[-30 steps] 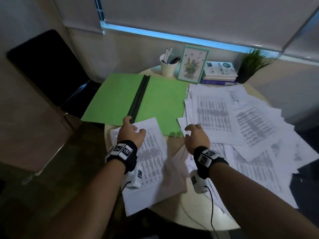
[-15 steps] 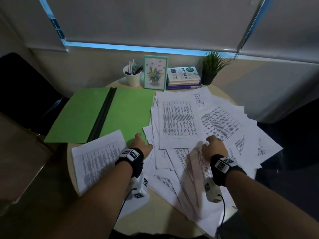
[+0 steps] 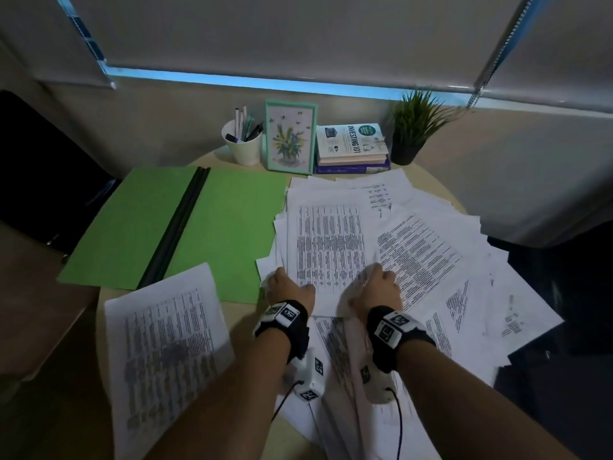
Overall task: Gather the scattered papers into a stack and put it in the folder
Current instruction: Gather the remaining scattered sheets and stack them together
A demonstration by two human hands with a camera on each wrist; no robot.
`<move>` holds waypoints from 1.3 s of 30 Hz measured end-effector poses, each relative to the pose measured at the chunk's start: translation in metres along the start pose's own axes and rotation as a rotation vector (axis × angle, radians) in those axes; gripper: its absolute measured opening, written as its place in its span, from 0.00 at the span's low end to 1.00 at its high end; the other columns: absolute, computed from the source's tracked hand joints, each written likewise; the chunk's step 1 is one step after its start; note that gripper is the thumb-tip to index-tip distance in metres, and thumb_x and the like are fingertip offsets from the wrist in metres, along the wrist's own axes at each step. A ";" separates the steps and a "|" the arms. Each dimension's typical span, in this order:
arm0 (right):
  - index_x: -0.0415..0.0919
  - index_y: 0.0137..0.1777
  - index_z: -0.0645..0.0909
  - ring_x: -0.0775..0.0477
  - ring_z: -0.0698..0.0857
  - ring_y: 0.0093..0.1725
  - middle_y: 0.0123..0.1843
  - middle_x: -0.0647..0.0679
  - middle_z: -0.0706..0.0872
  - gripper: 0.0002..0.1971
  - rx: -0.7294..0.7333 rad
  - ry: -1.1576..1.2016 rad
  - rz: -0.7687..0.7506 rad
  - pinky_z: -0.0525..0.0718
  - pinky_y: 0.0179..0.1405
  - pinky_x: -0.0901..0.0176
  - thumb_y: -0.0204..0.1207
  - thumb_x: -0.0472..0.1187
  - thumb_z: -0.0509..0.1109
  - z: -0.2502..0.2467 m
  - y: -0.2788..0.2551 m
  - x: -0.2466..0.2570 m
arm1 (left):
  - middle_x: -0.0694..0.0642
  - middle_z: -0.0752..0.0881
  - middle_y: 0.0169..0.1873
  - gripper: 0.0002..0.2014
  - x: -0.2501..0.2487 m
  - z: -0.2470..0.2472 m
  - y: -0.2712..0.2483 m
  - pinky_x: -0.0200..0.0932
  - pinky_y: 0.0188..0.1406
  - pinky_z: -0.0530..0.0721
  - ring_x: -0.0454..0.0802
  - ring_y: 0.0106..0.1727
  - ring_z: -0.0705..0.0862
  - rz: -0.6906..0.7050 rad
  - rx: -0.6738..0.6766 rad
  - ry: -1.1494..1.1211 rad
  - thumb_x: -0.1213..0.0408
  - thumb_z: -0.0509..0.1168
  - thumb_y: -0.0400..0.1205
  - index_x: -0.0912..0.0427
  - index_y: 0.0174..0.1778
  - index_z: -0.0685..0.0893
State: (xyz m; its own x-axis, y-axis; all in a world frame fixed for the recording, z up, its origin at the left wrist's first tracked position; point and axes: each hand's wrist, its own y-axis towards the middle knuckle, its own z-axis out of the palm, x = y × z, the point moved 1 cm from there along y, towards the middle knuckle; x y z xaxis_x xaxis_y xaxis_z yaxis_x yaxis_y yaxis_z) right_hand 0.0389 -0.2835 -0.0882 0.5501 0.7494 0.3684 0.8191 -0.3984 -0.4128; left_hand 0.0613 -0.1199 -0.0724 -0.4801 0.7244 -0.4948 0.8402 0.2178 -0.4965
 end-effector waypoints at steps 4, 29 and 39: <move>0.44 0.82 0.50 0.37 0.86 0.53 0.61 0.38 0.82 0.38 -0.020 0.220 -0.035 0.86 0.52 0.45 0.77 0.33 0.68 0.010 -0.004 -0.001 | 0.60 0.74 0.73 0.37 0.019 -0.003 0.016 0.57 0.69 0.77 0.63 0.70 0.76 -0.094 -0.078 -0.058 0.45 0.67 0.77 0.60 0.78 0.65; 0.44 0.67 0.71 0.38 0.79 0.64 0.66 0.42 0.78 0.30 -0.351 0.401 0.290 0.81 0.62 0.40 0.69 0.52 0.78 -0.031 -0.038 -0.077 | 0.65 0.60 0.82 0.47 0.104 -0.024 -0.003 0.62 0.74 0.69 0.67 0.79 0.65 -0.238 0.121 -0.169 0.47 0.71 0.77 0.66 0.83 0.54; 0.42 0.83 0.33 0.33 0.81 0.66 0.75 0.33 0.74 0.54 -0.018 0.502 0.402 0.81 0.65 0.39 0.73 0.40 0.75 -0.025 -0.015 -0.056 | 0.64 0.72 0.76 0.37 0.116 -0.032 -0.013 0.56 0.72 0.73 0.65 0.73 0.73 -0.260 0.141 -0.180 0.53 0.71 0.78 0.66 0.79 0.66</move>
State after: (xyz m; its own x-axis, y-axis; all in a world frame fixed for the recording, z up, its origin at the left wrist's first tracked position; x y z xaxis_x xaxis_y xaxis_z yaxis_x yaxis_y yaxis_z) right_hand 0.0006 -0.3328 -0.0815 0.8203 0.2029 0.5348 0.5335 -0.6084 -0.5875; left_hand 0.0027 -0.0180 -0.1007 -0.7207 0.5268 -0.4506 0.6472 0.2785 -0.7097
